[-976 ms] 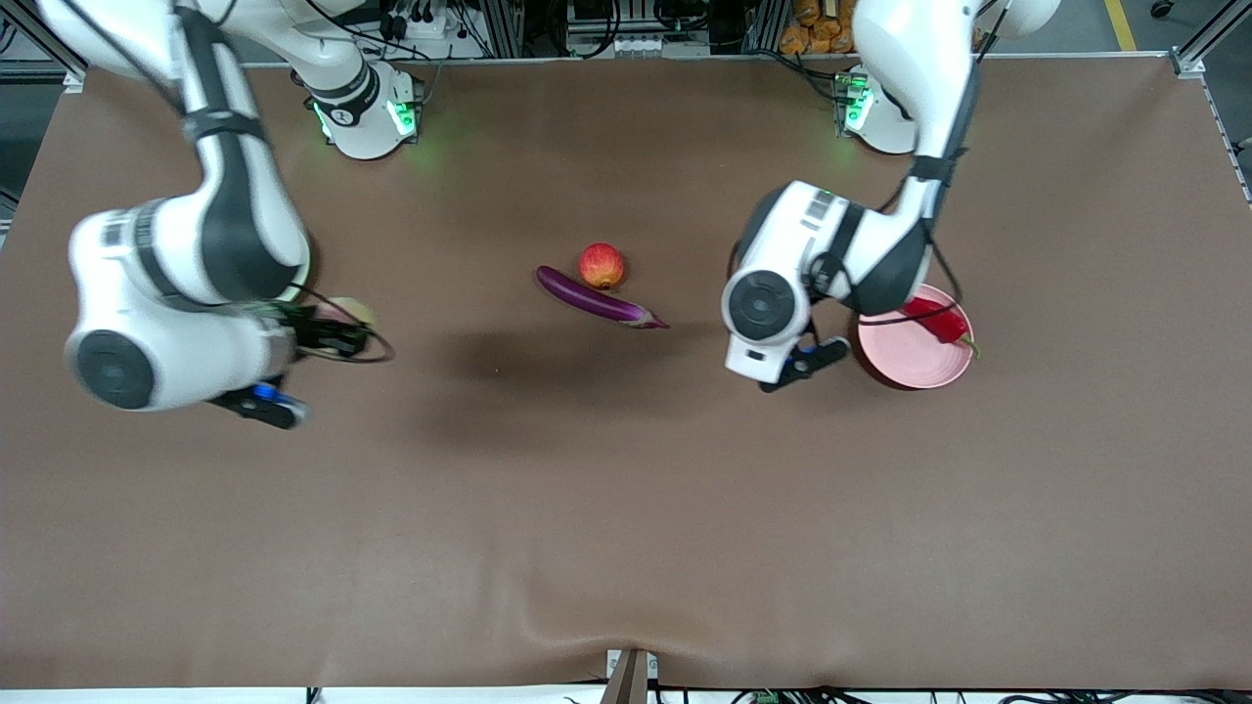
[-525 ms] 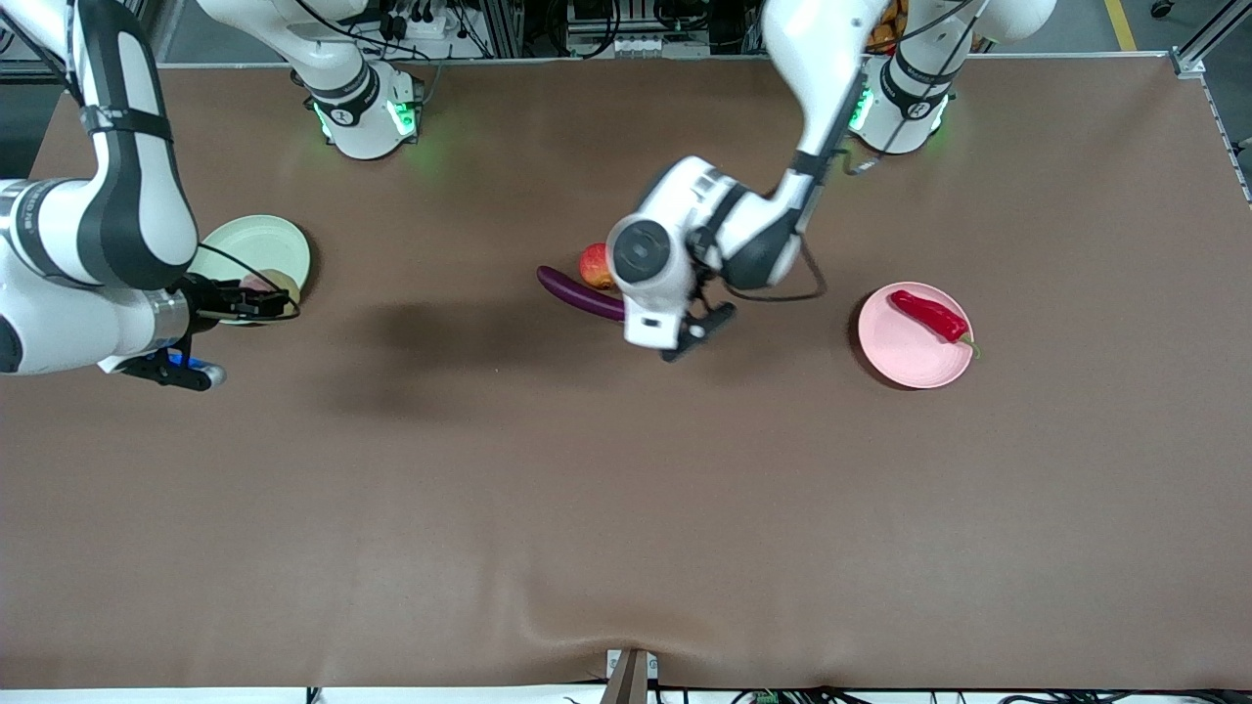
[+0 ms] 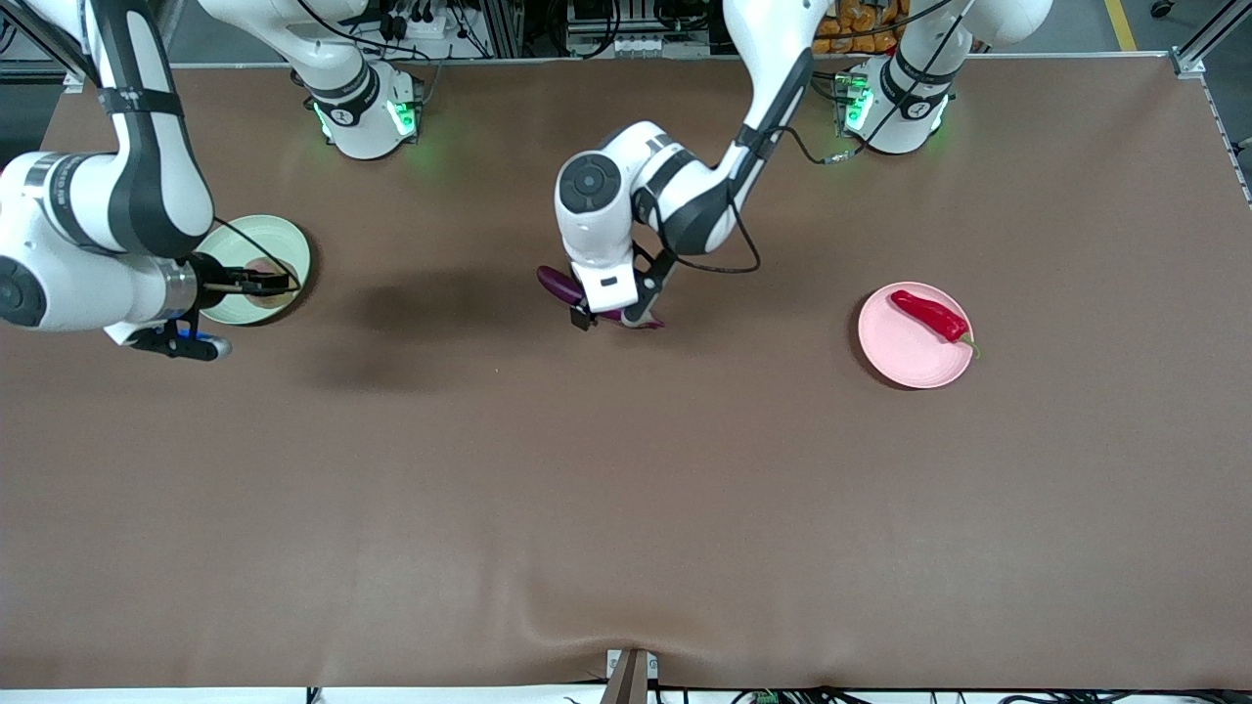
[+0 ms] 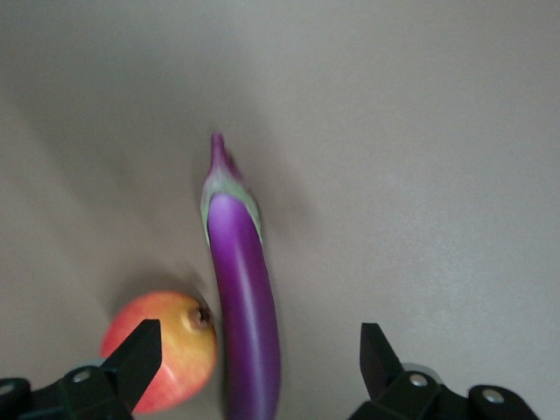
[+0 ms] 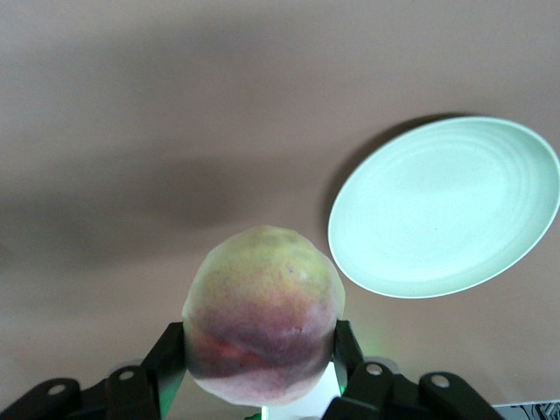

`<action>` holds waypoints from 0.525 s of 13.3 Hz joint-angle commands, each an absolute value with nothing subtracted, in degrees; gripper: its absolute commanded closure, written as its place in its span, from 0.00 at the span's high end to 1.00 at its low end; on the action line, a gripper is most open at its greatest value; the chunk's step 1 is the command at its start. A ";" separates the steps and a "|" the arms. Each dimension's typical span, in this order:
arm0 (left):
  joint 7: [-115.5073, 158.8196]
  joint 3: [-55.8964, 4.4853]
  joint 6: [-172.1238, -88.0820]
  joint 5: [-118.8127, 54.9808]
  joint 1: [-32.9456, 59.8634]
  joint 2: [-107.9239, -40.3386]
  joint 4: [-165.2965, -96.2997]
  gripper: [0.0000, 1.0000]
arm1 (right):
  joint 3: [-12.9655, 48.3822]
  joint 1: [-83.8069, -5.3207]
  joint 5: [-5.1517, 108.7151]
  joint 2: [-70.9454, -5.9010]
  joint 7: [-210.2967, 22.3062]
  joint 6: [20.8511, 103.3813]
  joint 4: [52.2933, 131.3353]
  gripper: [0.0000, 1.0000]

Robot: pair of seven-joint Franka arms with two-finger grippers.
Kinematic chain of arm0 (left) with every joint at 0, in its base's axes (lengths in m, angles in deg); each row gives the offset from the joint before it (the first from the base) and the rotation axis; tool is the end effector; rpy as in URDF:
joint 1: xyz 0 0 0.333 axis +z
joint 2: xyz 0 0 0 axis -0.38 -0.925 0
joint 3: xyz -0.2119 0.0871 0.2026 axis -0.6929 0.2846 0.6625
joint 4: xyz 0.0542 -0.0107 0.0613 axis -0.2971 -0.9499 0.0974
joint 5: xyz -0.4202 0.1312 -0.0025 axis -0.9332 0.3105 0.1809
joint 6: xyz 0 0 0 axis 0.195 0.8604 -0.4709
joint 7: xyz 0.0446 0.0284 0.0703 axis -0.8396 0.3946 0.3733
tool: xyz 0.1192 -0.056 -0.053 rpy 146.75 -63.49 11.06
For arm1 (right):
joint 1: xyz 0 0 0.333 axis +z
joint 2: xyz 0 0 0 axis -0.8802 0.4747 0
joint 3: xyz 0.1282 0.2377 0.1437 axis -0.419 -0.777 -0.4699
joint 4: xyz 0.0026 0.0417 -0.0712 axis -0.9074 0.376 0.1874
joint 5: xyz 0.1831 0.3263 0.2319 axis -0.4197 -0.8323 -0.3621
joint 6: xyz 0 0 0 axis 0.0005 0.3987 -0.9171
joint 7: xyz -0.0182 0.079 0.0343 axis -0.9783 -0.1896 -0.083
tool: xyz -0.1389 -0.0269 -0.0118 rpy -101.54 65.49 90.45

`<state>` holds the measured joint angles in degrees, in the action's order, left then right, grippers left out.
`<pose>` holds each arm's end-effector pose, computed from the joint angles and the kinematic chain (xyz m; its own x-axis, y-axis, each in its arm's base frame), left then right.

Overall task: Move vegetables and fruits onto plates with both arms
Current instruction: 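Release the peach on the green plate while the left gripper grasps the eggplant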

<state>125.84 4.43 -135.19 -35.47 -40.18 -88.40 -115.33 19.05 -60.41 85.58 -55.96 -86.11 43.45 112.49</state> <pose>0.4484 -0.6006 0.2052 0.4350 0.8995 -0.0408 0.8991 -0.4364 -0.0355 0.5215 -0.0438 0.2787 0.8642 -0.1457 -0.4816 -0.1706 -0.9853 -0.0081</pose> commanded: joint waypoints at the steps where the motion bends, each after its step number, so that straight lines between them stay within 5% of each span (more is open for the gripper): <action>1: 130.43 5.19 -136.69 -35.76 -40.59 -89.47 -116.68 1.00 | 18.15 -63.68 86.69 -63.19 -89.48 50.09 123.80 0.00; 7: 130.61 5.28 -136.69 -35.84 -42.35 -89.99 -120.38 1.00 | 18.15 -77.09 86.78 -63.56 -107.28 56.35 129.82 0.00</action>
<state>129.95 4.49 -136.02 -35.47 -41.70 -90.26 -119.71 19.11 -70.14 85.73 -60.99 -99.14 54.56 127.29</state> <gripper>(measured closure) 0.000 0.278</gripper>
